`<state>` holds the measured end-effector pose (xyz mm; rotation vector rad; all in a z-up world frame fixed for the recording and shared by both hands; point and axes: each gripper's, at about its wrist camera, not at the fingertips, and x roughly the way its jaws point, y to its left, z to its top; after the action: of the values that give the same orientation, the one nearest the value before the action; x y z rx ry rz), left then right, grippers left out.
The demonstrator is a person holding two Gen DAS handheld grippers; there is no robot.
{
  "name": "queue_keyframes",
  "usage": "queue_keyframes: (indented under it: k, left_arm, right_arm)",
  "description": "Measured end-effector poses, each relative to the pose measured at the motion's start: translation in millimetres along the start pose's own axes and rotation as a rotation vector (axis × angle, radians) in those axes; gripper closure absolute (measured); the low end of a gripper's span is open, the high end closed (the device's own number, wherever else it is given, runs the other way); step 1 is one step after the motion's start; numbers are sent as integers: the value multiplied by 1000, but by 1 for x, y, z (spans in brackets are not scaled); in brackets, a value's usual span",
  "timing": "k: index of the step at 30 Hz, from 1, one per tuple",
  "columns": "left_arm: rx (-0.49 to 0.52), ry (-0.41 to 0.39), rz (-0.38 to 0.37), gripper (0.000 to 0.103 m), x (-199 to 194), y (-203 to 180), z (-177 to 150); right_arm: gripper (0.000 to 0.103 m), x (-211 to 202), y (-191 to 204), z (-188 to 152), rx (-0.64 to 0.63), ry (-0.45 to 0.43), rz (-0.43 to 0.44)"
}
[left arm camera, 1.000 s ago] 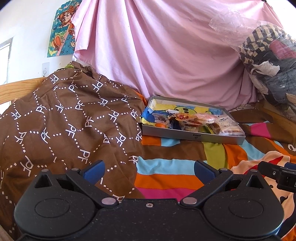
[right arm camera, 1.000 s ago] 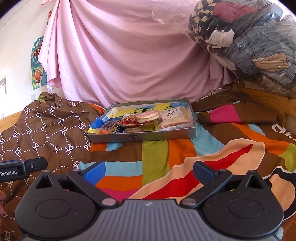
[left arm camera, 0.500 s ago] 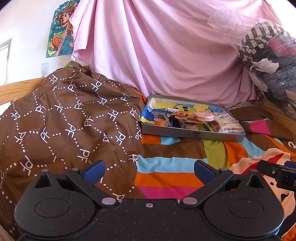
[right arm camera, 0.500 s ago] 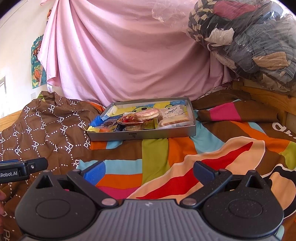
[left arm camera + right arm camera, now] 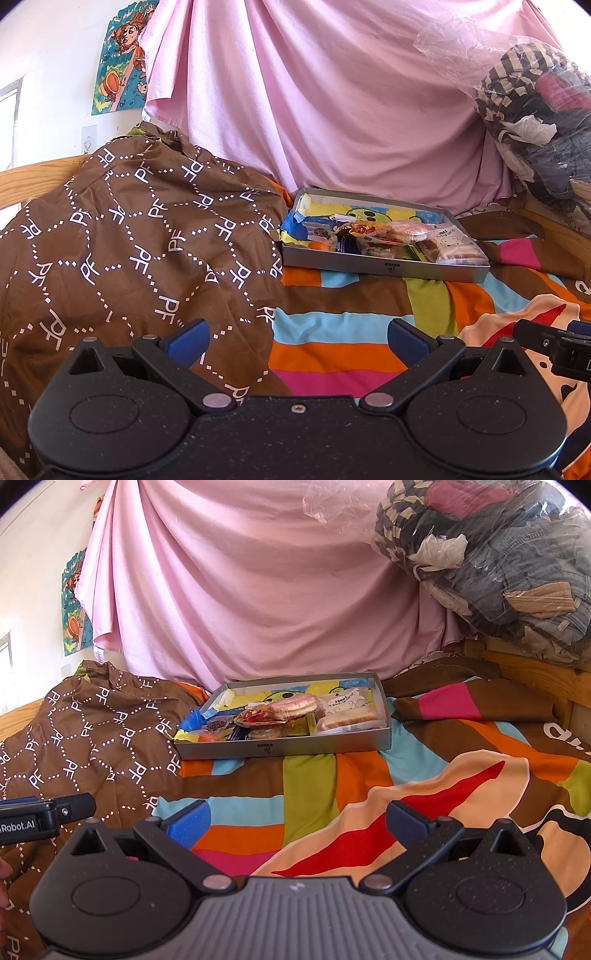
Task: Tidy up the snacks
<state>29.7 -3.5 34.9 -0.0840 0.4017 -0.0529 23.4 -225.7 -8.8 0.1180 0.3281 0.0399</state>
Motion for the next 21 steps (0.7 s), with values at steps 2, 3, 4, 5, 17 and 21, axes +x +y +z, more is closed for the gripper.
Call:
queue_keyframes:
  k: [2, 3, 4, 5, 17, 21]
  left_arm:
    - [0, 0, 0, 1, 0, 0, 0]
    - [0, 1, 0, 1, 0, 0, 0]
    - [1, 0, 0, 1, 0, 0, 0]
    - [1, 0, 0, 1, 0, 0, 0]
    - [-12, 8, -1, 1, 4, 3, -7]
    - [-14, 11, 29, 1, 5, 4, -9]
  right_arm:
    - [0, 0, 0, -1, 0, 1, 0]
    - [0, 0, 0, -1, 0, 1, 0]
    - [0, 0, 0, -1, 0, 1, -1]
    - [0, 0, 0, -1, 0, 1, -1]
    - [0, 0, 1, -10, -34, -21, -41]
    - [0, -2, 2, -10, -48, -39, -52]
